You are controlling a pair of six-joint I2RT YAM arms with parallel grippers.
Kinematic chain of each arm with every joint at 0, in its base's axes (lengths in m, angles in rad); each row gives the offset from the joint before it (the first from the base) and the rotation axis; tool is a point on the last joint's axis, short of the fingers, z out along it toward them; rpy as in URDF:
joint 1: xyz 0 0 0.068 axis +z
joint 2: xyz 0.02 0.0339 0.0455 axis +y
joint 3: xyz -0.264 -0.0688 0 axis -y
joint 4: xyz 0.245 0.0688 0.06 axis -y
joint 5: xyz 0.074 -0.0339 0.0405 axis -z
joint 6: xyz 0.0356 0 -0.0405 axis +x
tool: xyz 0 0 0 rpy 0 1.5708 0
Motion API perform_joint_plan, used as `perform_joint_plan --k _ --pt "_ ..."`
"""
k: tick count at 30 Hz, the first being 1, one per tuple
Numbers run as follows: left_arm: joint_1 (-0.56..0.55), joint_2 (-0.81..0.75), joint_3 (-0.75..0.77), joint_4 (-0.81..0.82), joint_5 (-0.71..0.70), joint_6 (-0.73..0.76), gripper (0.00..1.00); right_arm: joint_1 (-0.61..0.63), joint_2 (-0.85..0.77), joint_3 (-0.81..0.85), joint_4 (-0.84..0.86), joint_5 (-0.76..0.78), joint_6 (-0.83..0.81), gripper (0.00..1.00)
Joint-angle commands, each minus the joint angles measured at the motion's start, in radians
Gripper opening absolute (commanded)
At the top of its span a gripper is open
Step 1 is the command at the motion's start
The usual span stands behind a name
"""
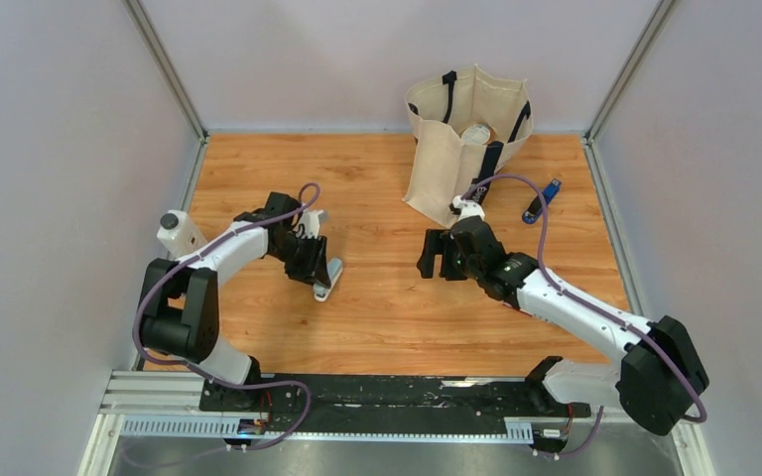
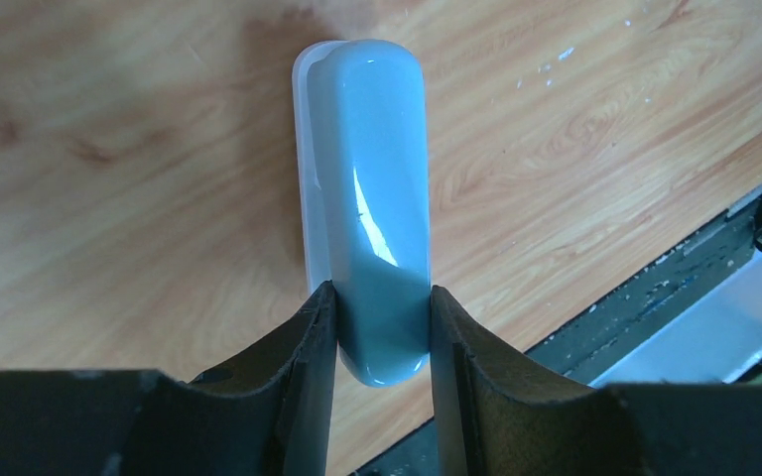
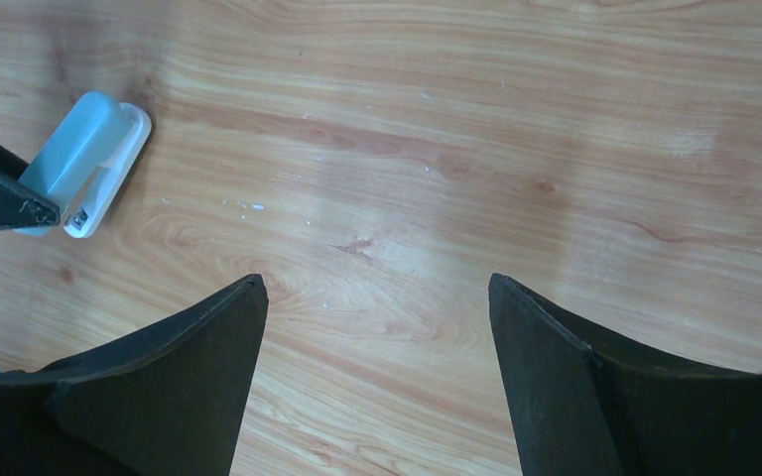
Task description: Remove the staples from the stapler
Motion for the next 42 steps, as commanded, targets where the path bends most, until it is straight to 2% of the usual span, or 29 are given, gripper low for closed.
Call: perform_joint_plan --k 1,7,8,9,11,13,19,23,26,32,35,38,42 --pt "-0.022 -0.084 -0.055 0.131 0.06 -0.118 0.42 0.029 0.05 0.017 0.061 0.02 0.018 0.85" --pt "-0.095 -0.112 -0.079 0.162 -0.007 -0.152 0.48 0.093 0.211 0.107 0.073 0.037 0.035 0.85" --pt "-0.105 -0.103 -0.081 0.165 -0.022 -0.156 0.57 0.106 0.239 0.124 0.071 0.037 0.041 0.84" --pt "-0.113 -0.095 -0.081 0.173 -0.024 -0.156 0.69 0.118 0.265 0.143 0.076 0.034 0.046 0.84" --pt "-0.125 -0.066 -0.073 0.173 -0.015 -0.153 0.81 0.141 0.308 0.175 0.082 0.031 0.057 0.86" --pt "-0.128 -0.043 -0.061 0.164 0.013 -0.144 0.86 0.161 0.34 0.202 0.09 0.028 0.07 0.87" --pt "-0.11 -0.145 0.005 0.103 0.051 -0.112 0.88 0.213 0.394 0.273 0.108 -0.001 0.11 0.88" --pt "0.023 -0.283 0.042 0.09 0.108 -0.11 0.9 0.262 0.436 0.343 0.076 0.019 0.112 0.89" --pt "0.108 -0.34 0.094 0.005 0.077 -0.046 0.92 0.297 0.478 0.408 0.041 0.031 0.12 0.9" --pt "0.184 -0.374 0.105 -0.134 0.008 0.081 0.92 0.377 0.653 0.612 -0.086 0.082 0.126 0.89" --pt "0.275 -0.38 0.109 -0.171 0.02 0.091 0.91 0.396 0.742 0.719 -0.179 0.099 0.149 0.88" --pt "0.37 -0.363 0.135 -0.23 0.082 0.124 0.9 0.411 0.782 0.759 -0.194 0.1 0.155 0.87" --pt "0.401 -0.369 0.135 -0.275 0.06 0.187 0.89 0.423 0.822 0.818 -0.228 0.114 0.155 0.85"
